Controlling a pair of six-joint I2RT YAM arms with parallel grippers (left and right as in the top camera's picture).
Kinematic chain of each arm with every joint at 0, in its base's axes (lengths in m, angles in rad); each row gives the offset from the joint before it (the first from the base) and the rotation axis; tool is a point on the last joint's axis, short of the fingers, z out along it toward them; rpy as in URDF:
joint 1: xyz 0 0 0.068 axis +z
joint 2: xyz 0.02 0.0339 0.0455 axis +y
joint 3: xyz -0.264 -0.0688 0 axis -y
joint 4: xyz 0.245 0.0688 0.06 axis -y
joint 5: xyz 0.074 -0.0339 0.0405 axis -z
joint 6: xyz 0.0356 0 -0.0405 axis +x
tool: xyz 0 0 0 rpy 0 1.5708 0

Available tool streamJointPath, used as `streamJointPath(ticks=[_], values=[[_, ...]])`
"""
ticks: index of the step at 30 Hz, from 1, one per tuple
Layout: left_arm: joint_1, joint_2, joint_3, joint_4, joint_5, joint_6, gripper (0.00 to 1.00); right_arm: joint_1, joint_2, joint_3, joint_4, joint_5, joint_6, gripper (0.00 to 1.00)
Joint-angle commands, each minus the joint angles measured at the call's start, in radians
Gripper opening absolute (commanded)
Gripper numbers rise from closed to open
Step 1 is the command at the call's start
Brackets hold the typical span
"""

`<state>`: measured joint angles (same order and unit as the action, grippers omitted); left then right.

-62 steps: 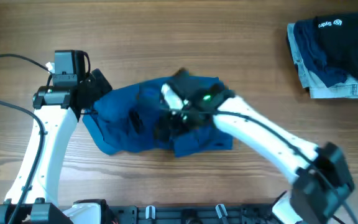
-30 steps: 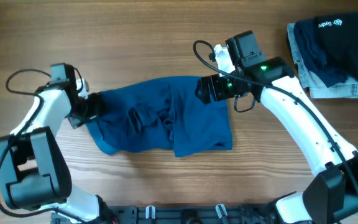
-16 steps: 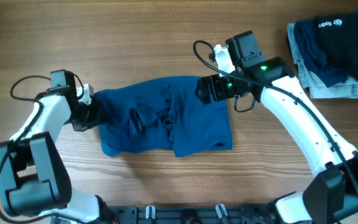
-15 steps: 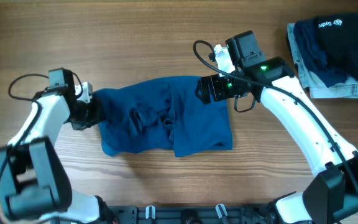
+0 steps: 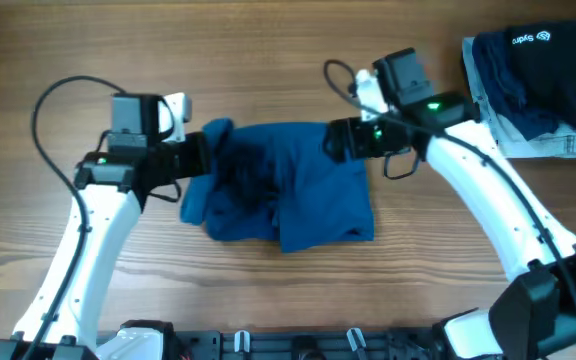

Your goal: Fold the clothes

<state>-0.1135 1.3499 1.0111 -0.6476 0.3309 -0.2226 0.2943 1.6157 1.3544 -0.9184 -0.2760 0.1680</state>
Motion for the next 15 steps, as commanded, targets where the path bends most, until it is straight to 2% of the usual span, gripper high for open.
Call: streamJointPath(ticks=[1,3,6,10,15], values=[[-0.082,-0.005,0.023,0.075,0.017,-0.120,0.04,-0.148,-0.098,0.026,-0.021,-0.009,0.063,0.99],[-0.143,-0.004,0.023,0.137,0.017,-0.158,0.04,-0.288,-0.134,0.026,-0.039,-0.047,0.068,0.99],[-0.219,0.020,0.023,0.241,0.016,-0.227,0.04,-0.394,-0.137,0.026,-0.063,-0.084,0.036,0.99],[-0.369,0.126,0.024,0.400,0.018,-0.285,0.04,-0.414,-0.137,0.026,-0.067,-0.080,0.015,0.99],[-0.515,0.256,0.031,0.511,0.021,-0.310,0.04,-0.414,-0.137,0.026,-0.066,-0.057,0.017,0.99]])
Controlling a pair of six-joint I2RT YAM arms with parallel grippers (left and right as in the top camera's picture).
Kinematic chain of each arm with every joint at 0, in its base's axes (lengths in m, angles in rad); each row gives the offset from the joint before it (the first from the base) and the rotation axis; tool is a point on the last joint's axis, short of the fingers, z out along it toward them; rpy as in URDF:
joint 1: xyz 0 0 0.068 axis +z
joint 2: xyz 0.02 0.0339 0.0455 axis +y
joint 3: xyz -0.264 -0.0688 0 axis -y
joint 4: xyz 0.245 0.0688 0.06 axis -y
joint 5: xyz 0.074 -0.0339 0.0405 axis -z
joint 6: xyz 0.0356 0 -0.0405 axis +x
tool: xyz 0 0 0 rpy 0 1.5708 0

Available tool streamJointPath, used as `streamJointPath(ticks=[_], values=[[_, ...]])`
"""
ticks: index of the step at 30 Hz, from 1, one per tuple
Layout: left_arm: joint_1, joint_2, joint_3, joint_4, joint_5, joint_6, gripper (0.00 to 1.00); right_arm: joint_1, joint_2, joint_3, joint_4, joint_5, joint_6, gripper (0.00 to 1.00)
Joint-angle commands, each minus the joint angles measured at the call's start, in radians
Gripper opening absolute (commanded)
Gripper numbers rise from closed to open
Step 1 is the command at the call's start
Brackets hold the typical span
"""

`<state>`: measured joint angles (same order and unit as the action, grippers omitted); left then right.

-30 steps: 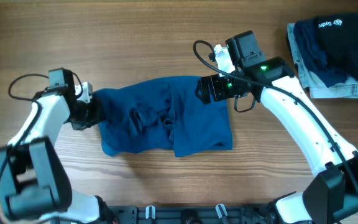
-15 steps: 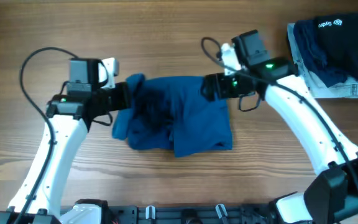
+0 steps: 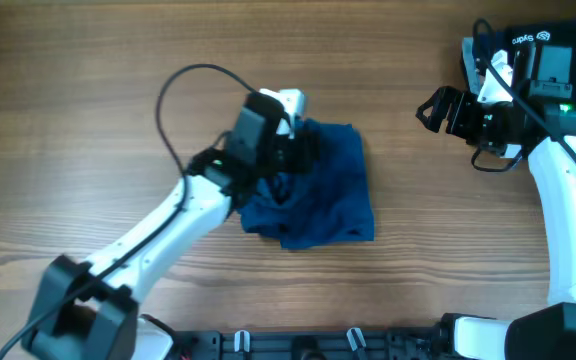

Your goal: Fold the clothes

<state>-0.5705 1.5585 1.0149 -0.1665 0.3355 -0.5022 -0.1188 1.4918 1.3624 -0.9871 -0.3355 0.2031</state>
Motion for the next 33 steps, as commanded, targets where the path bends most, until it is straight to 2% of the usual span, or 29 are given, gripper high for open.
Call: streamJointPath(ticks=[1,5,10,12,13,15,18,20,22,24,25,28,29,33], values=[[-0.088,0.066,0.047,0.039,0.016,-0.031,0.04,-0.001,-0.013,0.018,0.003,0.003,-0.018,1.00],[-0.146,0.074,0.125,0.048,-0.001,-0.030,0.04,-0.001,-0.013,0.018,0.006,0.006,-0.018,1.00],[-0.160,0.099,0.133,0.090,-0.041,-0.031,0.04,-0.003,-0.013,0.018,0.010,0.006,-0.017,0.99],[-0.163,0.135,0.133,0.105,-0.036,-0.058,0.15,-0.011,-0.013,0.018,0.010,0.006,-0.017,1.00],[-0.172,0.153,0.133,0.135,-0.016,-0.060,0.29,-0.020,-0.013,0.018,0.012,0.006,-0.018,0.99],[-0.196,0.164,0.133,0.200,-0.011,-0.056,1.00,-0.047,-0.013,0.018,0.013,0.002,-0.016,1.00],[-0.167,0.162,0.142,0.222,-0.014,-0.052,1.00,-0.066,-0.013,0.018,0.006,-0.010,0.006,1.00],[-0.073,0.131,0.182,0.151,-0.010,-0.052,1.00,-0.065,-0.013,0.018,-0.024,-0.070,-0.005,1.00],[0.048,0.071,0.219,0.052,-0.011,-0.051,1.00,-0.057,-0.013,0.018,-0.071,-0.103,-0.051,1.00],[0.201,-0.002,0.235,-0.050,-0.010,-0.051,1.00,-0.017,-0.013,0.018,-0.131,-0.184,-0.206,1.00],[0.292,-0.039,0.235,-0.111,-0.010,-0.041,1.00,0.021,-0.013,0.016,-0.169,-0.220,-0.318,1.00],[0.452,-0.072,0.235,-0.259,-0.006,0.063,1.00,0.166,-0.010,-0.023,-0.207,-0.215,-0.469,0.99],[0.510,-0.072,0.235,-0.347,-0.006,0.109,1.00,0.253,-0.008,-0.070,-0.196,-0.200,-0.502,1.00],[0.566,-0.072,0.235,-0.422,-0.016,0.185,1.00,0.434,-0.005,-0.204,-0.092,-0.182,-0.506,0.97]])
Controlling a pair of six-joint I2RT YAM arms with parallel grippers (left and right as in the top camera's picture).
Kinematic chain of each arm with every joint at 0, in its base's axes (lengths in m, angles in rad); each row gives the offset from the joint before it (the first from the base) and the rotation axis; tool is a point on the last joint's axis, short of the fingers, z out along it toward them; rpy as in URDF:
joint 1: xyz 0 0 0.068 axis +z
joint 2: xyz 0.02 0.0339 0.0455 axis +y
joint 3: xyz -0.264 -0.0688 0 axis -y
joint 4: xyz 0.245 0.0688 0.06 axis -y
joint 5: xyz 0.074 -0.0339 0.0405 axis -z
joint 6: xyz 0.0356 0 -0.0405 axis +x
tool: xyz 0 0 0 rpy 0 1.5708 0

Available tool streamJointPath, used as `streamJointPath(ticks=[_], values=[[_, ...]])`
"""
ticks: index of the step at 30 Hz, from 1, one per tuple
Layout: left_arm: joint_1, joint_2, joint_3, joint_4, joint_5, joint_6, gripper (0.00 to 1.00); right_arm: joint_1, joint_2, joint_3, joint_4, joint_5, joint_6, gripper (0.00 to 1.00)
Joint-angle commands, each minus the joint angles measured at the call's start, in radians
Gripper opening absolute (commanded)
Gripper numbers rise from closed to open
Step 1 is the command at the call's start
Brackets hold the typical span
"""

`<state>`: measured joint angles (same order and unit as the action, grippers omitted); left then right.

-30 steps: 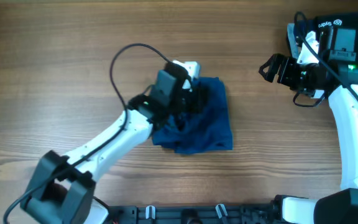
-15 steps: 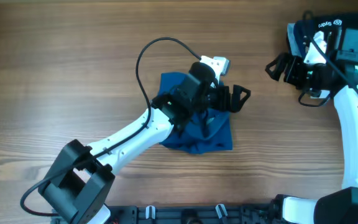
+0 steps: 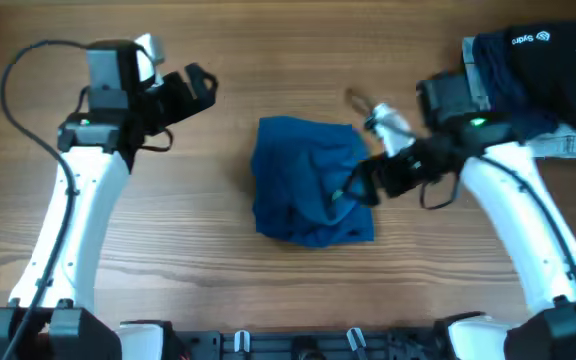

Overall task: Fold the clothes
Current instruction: 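Grasp the folded teal bundle's right edge with the right gripper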

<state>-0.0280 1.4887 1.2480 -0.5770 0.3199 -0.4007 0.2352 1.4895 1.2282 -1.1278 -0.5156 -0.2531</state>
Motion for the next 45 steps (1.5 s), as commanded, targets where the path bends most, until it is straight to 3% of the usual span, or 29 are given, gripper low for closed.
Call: streamJointPath(ticks=[1,4,8,10,16,18,22,24,30,35,38,45], values=[[0.030,-0.002,0.002,-0.011,-0.003,0.084,1.00,0.123,-0.003,-0.106,0.104,0.000,-0.019,0.96],[0.037,0.004,0.002,-0.011,-0.003,0.111,1.00,0.182,-0.003,-0.172,0.264,0.002,0.063,0.94],[0.037,0.049,0.001,-0.012,-0.007,0.110,1.00,0.217,-0.003,-0.276,0.494,0.048,0.149,0.77],[0.037,0.065,0.001,-0.012,-0.007,0.110,1.00,0.218,-0.003,-0.304,0.514,0.074,0.166,0.61],[0.037,0.071,0.001,-0.011,-0.014,0.109,1.00,0.218,-0.003,-0.306,0.510,-0.022,0.178,0.47],[0.037,0.071,0.001,-0.019,-0.014,0.109,1.00,0.218,-0.003,-0.306,0.508,-0.066,0.178,0.31],[0.037,0.071,0.001,-0.022,-0.014,0.109,1.00,0.233,0.002,-0.306,0.499,-0.066,0.177,0.20],[0.037,0.071,0.001,-0.022,-0.014,0.109,1.00,0.240,0.018,-0.306,0.500,-0.066,0.187,0.04],[0.037,0.071,0.001,-0.022,-0.015,0.109,1.00,0.236,0.037,-0.301,0.407,0.023,0.324,0.05],[0.037,0.071,0.001,-0.022,-0.015,0.110,1.00,0.236,-0.076,-0.217,0.116,0.132,0.448,0.04],[0.037,0.071,0.001,-0.022,-0.019,0.110,1.00,0.219,-0.095,-0.174,0.026,0.211,0.502,0.05],[0.037,0.071,0.001,-0.021,-0.060,0.110,1.00,-0.004,-0.088,-0.174,-0.087,0.393,0.603,0.04]])
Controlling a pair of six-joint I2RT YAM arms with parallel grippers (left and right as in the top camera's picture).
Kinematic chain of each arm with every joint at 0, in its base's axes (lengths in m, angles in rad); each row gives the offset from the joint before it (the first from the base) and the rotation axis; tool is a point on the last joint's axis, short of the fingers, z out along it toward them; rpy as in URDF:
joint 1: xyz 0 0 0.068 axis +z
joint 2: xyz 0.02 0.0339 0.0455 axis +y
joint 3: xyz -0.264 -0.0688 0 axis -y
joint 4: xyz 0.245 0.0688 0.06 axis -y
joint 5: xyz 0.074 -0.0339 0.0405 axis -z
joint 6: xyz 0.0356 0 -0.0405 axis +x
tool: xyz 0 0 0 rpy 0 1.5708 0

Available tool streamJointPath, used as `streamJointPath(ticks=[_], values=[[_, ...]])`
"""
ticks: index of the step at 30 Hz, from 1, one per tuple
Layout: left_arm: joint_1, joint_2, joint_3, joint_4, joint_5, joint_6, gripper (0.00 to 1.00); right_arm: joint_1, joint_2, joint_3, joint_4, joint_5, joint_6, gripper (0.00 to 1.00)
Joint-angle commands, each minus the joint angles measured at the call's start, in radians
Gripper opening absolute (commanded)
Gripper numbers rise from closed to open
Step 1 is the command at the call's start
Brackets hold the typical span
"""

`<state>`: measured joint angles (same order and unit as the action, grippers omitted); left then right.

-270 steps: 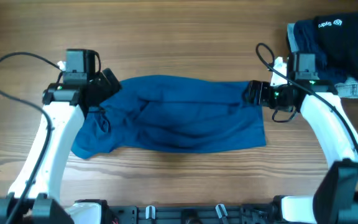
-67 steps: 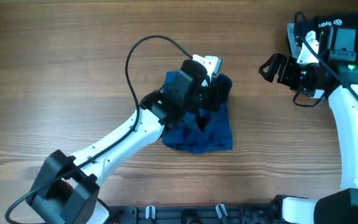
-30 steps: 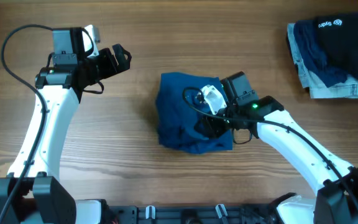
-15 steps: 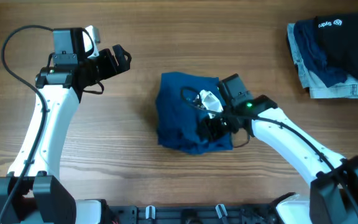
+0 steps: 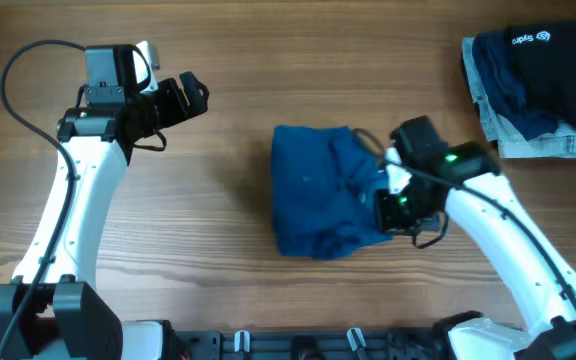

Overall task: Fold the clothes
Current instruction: 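Grasp the folded teal bundle's right edge with the right gripper, then lift the bundle with the right gripper and carry it to the top-right stack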

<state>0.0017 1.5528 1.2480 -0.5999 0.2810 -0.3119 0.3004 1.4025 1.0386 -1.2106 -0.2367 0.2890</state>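
Observation:
The blue garment (image 5: 318,190) lies as a rumpled, folded bundle in the middle of the table. My right gripper (image 5: 383,207) is pressed against its lower right edge. Its fingers are hidden under the wrist and in the fabric, so whether they are open or shut does not show. My left gripper (image 5: 190,95) hangs open over bare wood at the far left, well away from the garment and holding nothing.
A pile of dark and grey clothes (image 5: 538,80) lies at the far right corner of the wooden table (image 5: 218,240). The right arm's cable loops over the garment's top right.
The right gripper has moved from the garment's right middle to its lower right edge. The bundle now lies a little farther right and looks squarer. The left arm has hardly moved.
Both grippers first held the spread blue garment at its left and right ends. Then the left gripper was over its middle with the left side folded in, the right arm back by the pile. Later the left arm was withdrawn and the right gripper on the bundle's right side, where it remains.

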Motion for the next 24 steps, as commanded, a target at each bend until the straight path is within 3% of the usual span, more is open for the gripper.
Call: streamJointPath(ticks=[1,3,4,5,6,9,13,18,21,24], values=[[0.007,0.007,0.001,0.003,-0.021,0.021,1.00,-0.093,0.008,0.016,0.010,0.134,0.062,0.04],[0.007,0.007,0.001,0.005,-0.021,0.022,1.00,-0.108,0.044,0.016,0.029,0.132,0.061,0.05],[0.007,0.007,0.001,0.004,-0.021,0.022,1.00,-0.108,0.068,0.016,0.024,0.132,0.058,0.27],[0.007,0.007,0.001,0.004,-0.021,0.022,1.00,-0.108,0.104,0.016,0.015,0.134,0.051,0.88],[0.007,0.007,0.001,0.004,-0.021,0.026,1.00,-0.109,0.120,0.016,0.013,0.136,0.052,0.97],[0.007,0.007,0.001,-0.004,-0.028,0.048,1.00,-0.124,0.125,0.035,0.045,0.132,0.130,1.00],[0.007,0.007,0.001,-0.002,-0.029,0.048,1.00,-0.135,0.092,0.098,0.070,-0.074,0.135,1.00],[0.007,0.007,0.001,-0.003,-0.029,0.048,1.00,-0.136,0.098,-0.004,0.231,-0.060,0.227,1.00],[0.007,0.007,0.001,0.000,-0.029,0.048,1.00,-0.138,0.100,-0.056,0.383,0.110,0.159,1.00],[0.007,0.007,0.001,0.000,-0.029,0.048,1.00,-0.147,0.145,-0.085,0.568,0.135,0.068,1.00]])
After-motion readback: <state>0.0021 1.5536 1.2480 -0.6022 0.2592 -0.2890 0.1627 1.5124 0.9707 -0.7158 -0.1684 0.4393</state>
